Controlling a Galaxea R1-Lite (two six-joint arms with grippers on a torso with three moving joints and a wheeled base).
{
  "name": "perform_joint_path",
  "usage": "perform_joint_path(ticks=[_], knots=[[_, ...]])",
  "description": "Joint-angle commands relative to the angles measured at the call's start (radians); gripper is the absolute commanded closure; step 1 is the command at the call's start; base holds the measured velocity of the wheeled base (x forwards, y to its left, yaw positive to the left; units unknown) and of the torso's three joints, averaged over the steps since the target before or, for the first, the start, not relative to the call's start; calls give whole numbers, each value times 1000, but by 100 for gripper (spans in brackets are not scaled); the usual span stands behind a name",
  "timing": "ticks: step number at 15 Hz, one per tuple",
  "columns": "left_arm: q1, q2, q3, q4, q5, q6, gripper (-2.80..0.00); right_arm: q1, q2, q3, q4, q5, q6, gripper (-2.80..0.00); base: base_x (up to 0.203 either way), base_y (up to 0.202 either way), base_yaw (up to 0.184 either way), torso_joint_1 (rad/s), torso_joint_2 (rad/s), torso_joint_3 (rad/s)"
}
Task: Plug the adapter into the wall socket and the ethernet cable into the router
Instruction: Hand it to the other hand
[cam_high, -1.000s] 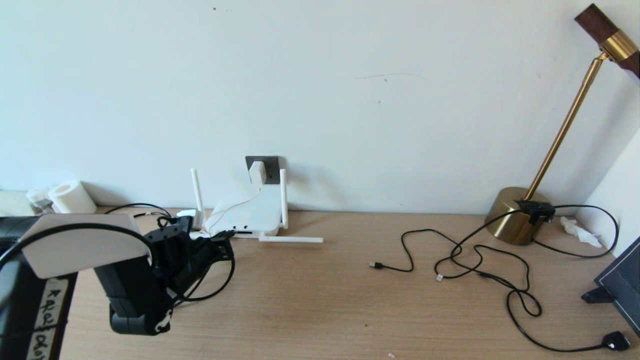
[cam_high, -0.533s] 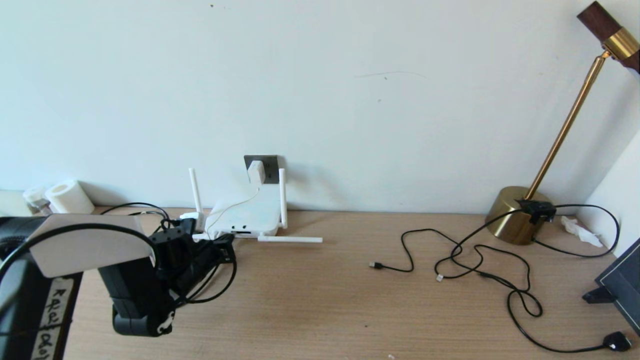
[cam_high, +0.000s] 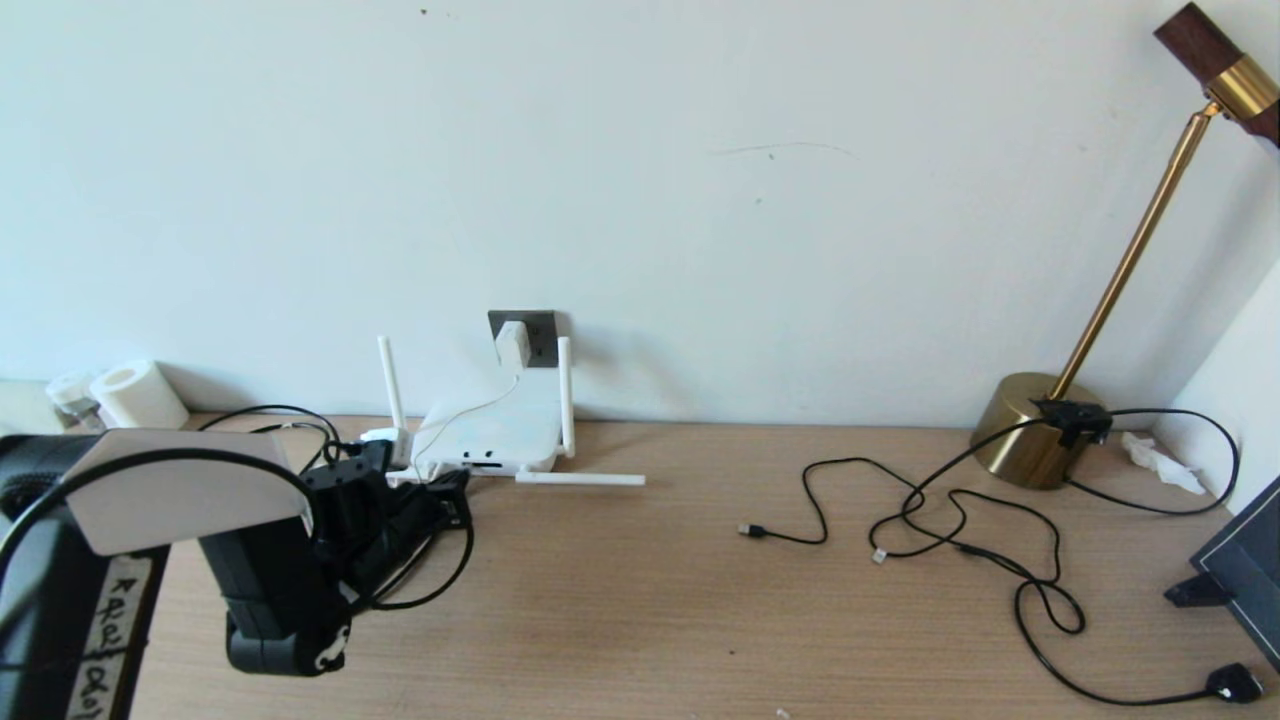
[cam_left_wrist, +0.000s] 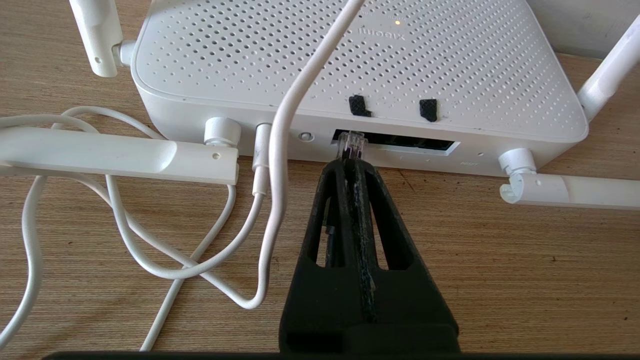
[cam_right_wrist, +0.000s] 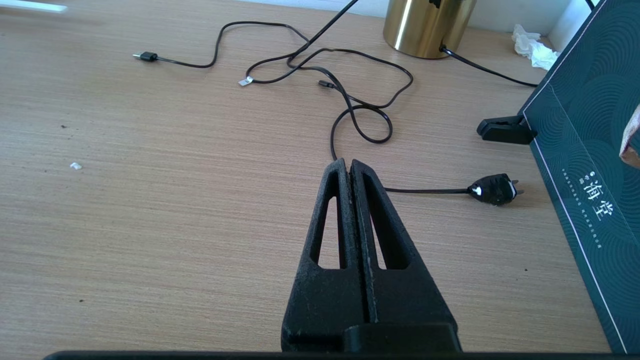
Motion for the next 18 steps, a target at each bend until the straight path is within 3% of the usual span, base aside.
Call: perform_joint_path(ticks=[1,10,14,16,18], knots=[[-2,3,-1,-7,0,0,0,0,0,0,1,0,-1,0,0,0,0,0,0,0],[-7,-29,43,-8,23,3,0,0,0,-1,1,0,-1,0,0,0,0,0,0,0],[-10,-166,140,-4,35,97,0,0,0,0,1,0,-1,0,0,0,0,0,0,0],[-10,-272,154,102,34,120,0,0,0,0,1,0,-1,0,0,0,0,0,0,0],[-10,-379,139,314,28,138,0,0,0,0,1,0,-1,0,0,0,0,0,0,0]])
